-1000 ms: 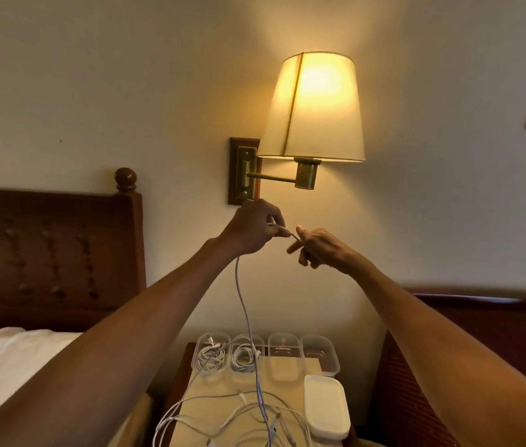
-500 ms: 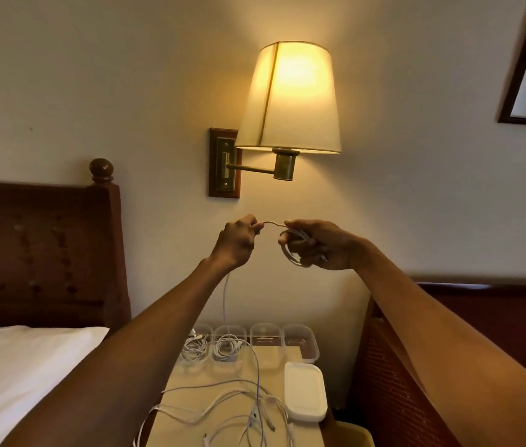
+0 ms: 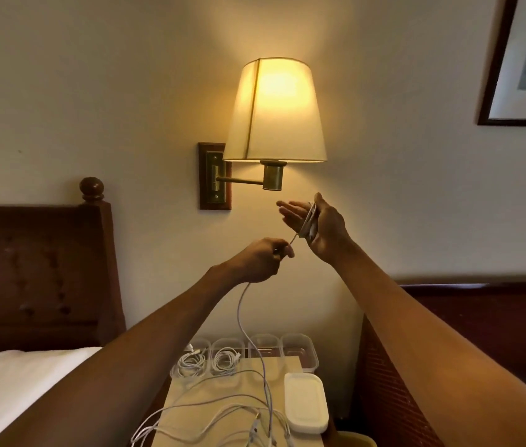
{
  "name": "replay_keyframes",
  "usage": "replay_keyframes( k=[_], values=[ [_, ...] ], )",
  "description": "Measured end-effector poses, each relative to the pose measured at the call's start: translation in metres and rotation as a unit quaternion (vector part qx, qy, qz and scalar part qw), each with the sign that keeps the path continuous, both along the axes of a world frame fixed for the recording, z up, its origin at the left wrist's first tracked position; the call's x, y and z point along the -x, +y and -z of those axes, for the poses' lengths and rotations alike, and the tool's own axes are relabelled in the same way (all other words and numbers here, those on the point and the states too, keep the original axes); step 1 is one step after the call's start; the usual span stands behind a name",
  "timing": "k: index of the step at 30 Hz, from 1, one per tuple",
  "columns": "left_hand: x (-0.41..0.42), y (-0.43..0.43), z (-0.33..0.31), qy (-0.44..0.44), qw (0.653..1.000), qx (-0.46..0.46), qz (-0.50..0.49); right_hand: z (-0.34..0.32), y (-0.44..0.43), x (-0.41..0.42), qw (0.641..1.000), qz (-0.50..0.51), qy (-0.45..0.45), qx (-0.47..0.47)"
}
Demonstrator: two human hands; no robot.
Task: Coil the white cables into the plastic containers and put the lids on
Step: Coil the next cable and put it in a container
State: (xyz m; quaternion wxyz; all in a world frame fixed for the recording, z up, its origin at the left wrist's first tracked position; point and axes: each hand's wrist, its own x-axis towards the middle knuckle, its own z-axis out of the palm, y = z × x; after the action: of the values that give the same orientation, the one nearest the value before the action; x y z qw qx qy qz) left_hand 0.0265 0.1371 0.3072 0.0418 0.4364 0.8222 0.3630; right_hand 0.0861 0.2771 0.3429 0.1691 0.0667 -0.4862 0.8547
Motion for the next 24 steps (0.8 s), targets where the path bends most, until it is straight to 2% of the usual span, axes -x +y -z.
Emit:
replay_keyframes(
  k=[4,7,10,16,18,21,24],
  values=[
    [-0.014,-0.002,-0.013,-0.009,0.994,0.111,0.007,0.006,-0.006,0.016,0.999,0.026,-0.028,-0.012],
    [-0.017,-0.010,-0.026,0.026,0.990,0.140,-0.002,0.012,-0.014,0.023,0.987,0.090,-0.051,-0.127],
    [-0.014,-0.021,-0.034,0.058,0.989,0.134,-0.010,0.015,-0.018,0.024,0.959,0.132,-0.066,-0.244],
    [0.002,-0.041,-0.029,0.013,0.992,0.122,-0.025,0.016,-0.009,0.025,0.957,0.167,-0.058,-0.229],
    [0.010,-0.046,-0.026,0.045,0.994,0.099,-0.019,0.018,-0.007,0.025,0.947,0.158,-0.071,-0.270],
    [0.017,-0.050,-0.027,0.128,0.991,0.048,0.005,0.022,-0.009,0.022,0.898,0.161,-0.097,-0.397],
    [0.018,-0.049,-0.033,0.134,0.990,0.025,0.032,0.028,-0.013,0.024,0.885,0.137,-0.110,-0.432]
  ],
)
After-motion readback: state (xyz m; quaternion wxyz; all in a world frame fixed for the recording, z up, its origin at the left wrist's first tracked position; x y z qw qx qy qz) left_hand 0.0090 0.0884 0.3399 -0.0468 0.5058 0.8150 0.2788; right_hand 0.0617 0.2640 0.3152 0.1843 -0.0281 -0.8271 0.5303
